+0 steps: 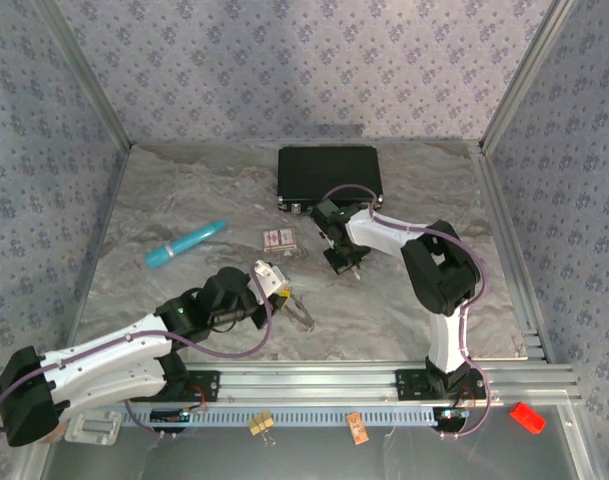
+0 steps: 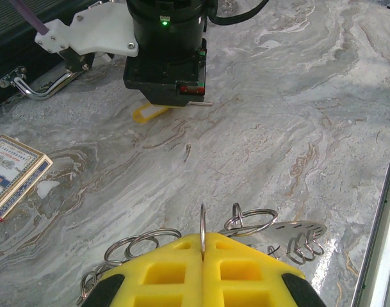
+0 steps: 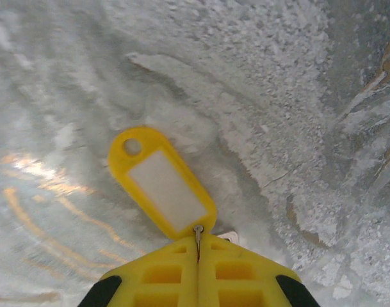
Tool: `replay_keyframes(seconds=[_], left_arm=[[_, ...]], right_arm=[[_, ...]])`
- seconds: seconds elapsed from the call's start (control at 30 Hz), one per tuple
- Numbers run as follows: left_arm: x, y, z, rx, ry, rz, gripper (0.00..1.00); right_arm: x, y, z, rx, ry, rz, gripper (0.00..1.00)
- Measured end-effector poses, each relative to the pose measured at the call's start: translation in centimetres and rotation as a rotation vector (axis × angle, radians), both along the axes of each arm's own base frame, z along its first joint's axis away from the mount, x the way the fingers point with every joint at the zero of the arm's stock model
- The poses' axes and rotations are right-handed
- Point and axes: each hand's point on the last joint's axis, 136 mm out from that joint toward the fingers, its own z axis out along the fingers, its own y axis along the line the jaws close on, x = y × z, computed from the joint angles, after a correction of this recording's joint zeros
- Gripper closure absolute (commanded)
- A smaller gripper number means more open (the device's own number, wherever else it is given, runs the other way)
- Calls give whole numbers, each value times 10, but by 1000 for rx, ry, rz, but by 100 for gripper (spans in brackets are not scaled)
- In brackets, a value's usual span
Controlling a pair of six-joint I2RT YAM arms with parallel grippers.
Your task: Put the keys on the keyring
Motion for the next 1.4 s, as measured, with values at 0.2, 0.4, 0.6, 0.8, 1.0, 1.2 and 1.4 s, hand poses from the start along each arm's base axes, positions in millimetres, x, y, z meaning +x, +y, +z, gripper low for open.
replay_keyframes(seconds=[0.2,0.4,0.6,0.8,1.0,1.2,1.4], left_arm=[[0,0,0,1,1,2,100],[1,1,0,-1,3,6,100],[1,0,1,-6,3,9,100],[1,0,1,-8,2,9,100],[2,1,3,-11,-3,13,100],[2,1,3,-11,-5,15,100],[2,1,3,-11,-5,15,100]], right_arm=[[-32,18,33,149,-48,-8,100],[-80,15,31,177,-46,-101,100],[-98,13,37,267,-137,-264,100],[-89,26,12,276,-126,-355,100],[-82,35,2,267,-116,-365,72],[-73,36,8,284,-115,-363,66],[-68,33,19,264,-60,-305,63]])
